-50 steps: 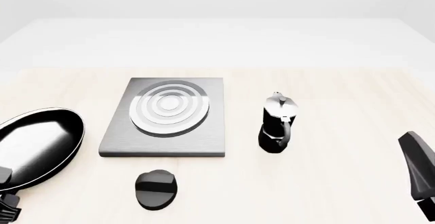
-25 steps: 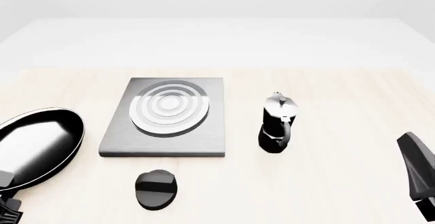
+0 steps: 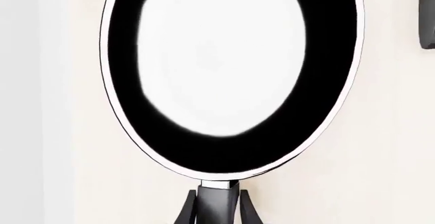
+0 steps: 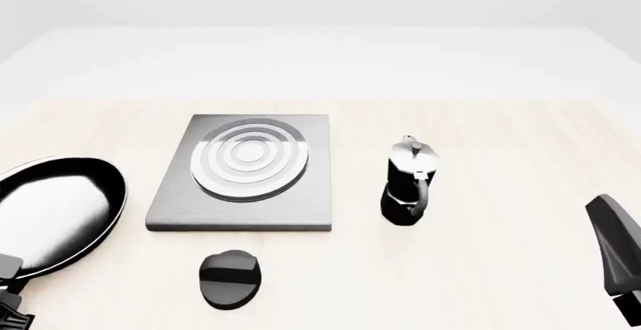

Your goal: Turn on the stove and put the frying pan on it.

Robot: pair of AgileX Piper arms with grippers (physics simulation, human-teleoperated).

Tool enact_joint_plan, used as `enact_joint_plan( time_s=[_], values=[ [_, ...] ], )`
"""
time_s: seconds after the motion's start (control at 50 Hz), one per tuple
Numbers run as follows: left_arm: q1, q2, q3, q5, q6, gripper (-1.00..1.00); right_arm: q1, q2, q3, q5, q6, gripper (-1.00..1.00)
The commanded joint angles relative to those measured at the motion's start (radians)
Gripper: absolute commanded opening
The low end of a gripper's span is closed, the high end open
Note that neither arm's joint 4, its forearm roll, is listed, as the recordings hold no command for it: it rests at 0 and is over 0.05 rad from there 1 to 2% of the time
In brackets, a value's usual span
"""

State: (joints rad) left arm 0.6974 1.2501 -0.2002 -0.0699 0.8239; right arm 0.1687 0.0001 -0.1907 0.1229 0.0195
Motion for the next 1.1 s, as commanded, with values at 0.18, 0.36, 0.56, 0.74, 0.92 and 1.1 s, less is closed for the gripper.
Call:
enact_joint_plan(
  time_s=[0.18,0.36,0.56,0.74,0.92,1.1],
  values=[
    [-0.036,-0.113,-0.009,0.079,-0.022,-1.0,0.0,0.0,-0.003,0.001,0.0,1.0],
    [-0.063,-0.224,-0.069,0.208,-0.063,-1.0,0.004,0.0,-0.012,0.007,0.0,1.0],
    [-0.077,-0.291,-0.125,0.298,-0.081,-1.0,0.006,0.0,-0.014,0.008,-0.002,1.0],
    [-0.083,-0.327,-0.162,0.348,-0.091,-1.0,0.009,0.0,-0.018,0.01,-0.002,1.0],
    [-0.105,-0.378,-0.209,0.418,-0.117,-1.0,0.01,0.0,-0.018,0.01,-0.002,1.0],
    [-0.144,-0.426,-0.268,0.488,-0.16,-1.0,0.012,0.0,-0.016,0.008,-0.002,1.0]
  ],
)
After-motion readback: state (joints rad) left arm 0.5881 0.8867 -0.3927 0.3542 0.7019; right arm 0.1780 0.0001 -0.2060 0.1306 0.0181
